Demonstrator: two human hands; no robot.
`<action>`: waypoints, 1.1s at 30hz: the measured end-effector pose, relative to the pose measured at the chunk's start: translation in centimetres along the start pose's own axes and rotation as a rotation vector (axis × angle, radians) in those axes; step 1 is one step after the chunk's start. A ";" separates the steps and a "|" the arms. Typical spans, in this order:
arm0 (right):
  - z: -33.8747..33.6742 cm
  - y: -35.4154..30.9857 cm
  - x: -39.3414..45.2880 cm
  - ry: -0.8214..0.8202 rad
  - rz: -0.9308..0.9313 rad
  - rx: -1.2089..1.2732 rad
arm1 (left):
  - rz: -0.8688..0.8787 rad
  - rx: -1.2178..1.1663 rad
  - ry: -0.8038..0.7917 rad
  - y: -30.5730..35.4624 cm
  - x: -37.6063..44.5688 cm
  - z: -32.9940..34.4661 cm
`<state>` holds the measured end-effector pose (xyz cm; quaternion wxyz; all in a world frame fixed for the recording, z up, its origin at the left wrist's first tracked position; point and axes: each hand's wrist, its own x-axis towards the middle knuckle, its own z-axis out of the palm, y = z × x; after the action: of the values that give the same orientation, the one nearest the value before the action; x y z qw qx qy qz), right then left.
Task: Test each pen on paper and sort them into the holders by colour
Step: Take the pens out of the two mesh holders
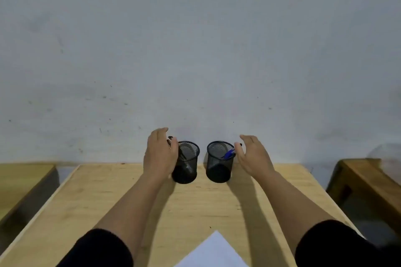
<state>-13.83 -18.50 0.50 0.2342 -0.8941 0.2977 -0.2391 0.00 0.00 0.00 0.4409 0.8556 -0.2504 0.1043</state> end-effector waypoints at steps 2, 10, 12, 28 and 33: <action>1.0 0.5 -0.2 0.026 0.033 0.063 | -0.059 -0.081 0.024 -0.9 -0.3 0.2; 4.4 1.4 1.7 0.075 0.056 0.153 | -0.191 -0.341 -0.051 -2.5 1.2 2.5; 4.9 1.6 2.2 0.121 0.066 0.162 | -0.220 -0.395 -0.062 -2.2 1.8 3.1; 5.5 2.7 3.0 0.183 0.071 0.184 | -0.182 -0.602 0.109 -2.0 2.5 5.2; 4.8 2.3 3.4 0.211 0.086 0.220 | -0.164 -0.598 0.117 -1.1 3.1 4.5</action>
<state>-9.68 -20.96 -3.51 0.3081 -0.8193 0.3307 -0.3527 3.00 -4.13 -2.21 0.6935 0.6979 -0.1743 0.0391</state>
